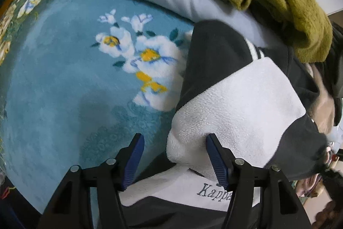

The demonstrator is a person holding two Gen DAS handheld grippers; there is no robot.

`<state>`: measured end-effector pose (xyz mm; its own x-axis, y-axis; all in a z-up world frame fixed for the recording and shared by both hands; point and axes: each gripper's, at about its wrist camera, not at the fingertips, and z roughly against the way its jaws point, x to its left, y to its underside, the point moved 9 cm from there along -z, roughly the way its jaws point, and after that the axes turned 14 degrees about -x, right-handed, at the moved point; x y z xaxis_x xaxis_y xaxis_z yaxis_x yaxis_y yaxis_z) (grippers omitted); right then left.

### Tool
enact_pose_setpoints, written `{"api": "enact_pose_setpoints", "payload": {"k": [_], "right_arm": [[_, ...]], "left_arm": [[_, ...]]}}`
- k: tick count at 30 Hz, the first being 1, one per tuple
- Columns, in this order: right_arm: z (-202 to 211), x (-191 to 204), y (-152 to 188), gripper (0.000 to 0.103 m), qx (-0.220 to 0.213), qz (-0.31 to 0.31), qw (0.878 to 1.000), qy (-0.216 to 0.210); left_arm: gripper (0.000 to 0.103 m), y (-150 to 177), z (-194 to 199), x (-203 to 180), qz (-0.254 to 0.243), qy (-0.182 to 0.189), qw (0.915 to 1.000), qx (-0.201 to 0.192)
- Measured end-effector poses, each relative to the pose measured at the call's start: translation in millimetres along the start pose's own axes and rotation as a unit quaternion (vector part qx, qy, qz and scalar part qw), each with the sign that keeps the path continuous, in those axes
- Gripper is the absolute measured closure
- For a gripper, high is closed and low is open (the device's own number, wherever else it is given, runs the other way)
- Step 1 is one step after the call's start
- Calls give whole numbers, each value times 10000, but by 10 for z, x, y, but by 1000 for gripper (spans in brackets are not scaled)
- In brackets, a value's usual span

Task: Fold clothes

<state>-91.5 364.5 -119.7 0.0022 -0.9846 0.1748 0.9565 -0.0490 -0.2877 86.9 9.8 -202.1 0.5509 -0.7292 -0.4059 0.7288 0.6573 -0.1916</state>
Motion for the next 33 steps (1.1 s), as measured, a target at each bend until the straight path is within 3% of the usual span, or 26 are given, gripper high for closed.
{"api": "enact_pose_setpoints", "payload": {"k": [7, 10, 16, 17, 19, 22, 24, 26, 27, 30, 33], "right_arm": [[-534, -471, 476, 83, 683, -733, 9934, 563], [-493, -440, 455, 82, 610, -739, 9941, 516], [-208, -383, 390, 75, 184, -601, 9970, 451], [-132, -389, 387, 72, 78, -619, 9970, 450], [30, -421, 417, 51, -89, -644, 9968, 471], [275, -474, 471, 49, -331, -680, 9958, 508], [439, -509, 506, 48, -492, -703, 9949, 533], [603, -451, 618, 42, -532, -576, 9950, 611], [682, -416, 669, 33, -565, -505, 9951, 636], [860, -254, 839, 31, -662, -230, 9949, 724], [986, -73, 1036, 0, -671, 28, 9939, 879]], "left_arm": [[33, 86, -48, 69, 415, 34, 9990, 150], [35, 88, 1, 46, 291, 145, 9994, 155], [35, 189, 284, -46, 236, 764, 9968, -29], [35, 211, 350, -62, 178, 839, 9963, -95], [35, 276, 502, -104, -2, 994, 9948, -212], [33, 290, 654, -180, -406, 1065, 9931, -269], [24, 230, 756, -229, -753, 1075, 9907, -344], [20, 264, 879, -300, -981, 1085, 9884, -400], [18, 300, 925, -289, -1123, 1076, 9868, -449], [18, 428, 1068, -270, -1501, 1125, 9802, -636], [18, 503, 1225, -235, -1653, 1250, 9750, -802]]}}
